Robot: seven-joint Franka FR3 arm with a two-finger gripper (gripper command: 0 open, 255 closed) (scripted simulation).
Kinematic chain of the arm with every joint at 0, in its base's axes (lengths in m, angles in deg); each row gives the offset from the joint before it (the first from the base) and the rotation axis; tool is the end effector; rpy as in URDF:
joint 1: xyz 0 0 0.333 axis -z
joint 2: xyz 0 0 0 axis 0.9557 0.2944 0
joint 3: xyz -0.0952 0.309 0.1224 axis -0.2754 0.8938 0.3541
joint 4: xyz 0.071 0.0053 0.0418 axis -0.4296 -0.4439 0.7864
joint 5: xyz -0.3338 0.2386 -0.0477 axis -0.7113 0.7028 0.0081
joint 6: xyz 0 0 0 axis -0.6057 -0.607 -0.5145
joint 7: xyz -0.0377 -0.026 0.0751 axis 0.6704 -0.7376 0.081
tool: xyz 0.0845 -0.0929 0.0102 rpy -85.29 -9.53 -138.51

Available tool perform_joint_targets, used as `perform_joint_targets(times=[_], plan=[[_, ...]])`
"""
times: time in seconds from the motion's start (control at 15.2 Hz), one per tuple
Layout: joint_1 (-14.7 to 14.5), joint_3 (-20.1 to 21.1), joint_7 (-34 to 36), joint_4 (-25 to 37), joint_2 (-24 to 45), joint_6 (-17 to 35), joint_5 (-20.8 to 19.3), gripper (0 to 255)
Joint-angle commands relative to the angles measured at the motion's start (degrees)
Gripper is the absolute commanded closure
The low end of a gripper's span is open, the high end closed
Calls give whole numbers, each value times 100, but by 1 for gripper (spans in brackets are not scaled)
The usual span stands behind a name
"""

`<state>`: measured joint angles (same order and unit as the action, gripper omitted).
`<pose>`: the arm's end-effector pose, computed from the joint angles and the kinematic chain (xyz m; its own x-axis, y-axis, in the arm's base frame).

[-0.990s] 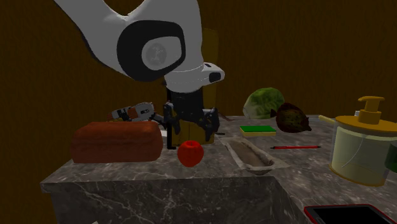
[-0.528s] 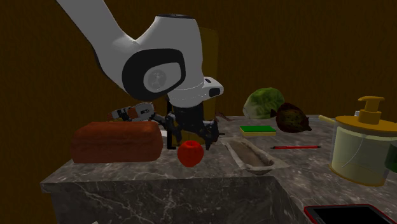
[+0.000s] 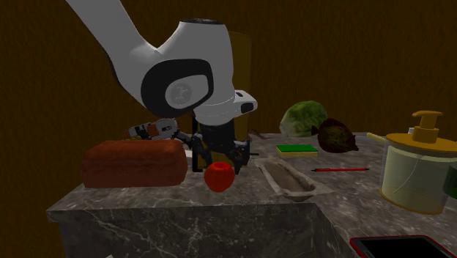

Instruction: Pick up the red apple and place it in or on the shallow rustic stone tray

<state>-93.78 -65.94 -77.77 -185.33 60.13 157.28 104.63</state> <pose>0.4589 0.0820 0.3305 0.8658 0.3110 0.3920 0.3662 -0.9277 -0.0730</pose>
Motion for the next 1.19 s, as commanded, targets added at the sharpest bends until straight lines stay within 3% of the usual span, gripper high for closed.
perform_joint_targets(times=[0.0, 0.53, 1.12], plan=[[0, 0, 0, -4, 4, -2, 0, 255], [0, 0, 0, -4, 4, -2, 0, 255], [318, 192, 588, 190, -594, -773, -663, 255]])
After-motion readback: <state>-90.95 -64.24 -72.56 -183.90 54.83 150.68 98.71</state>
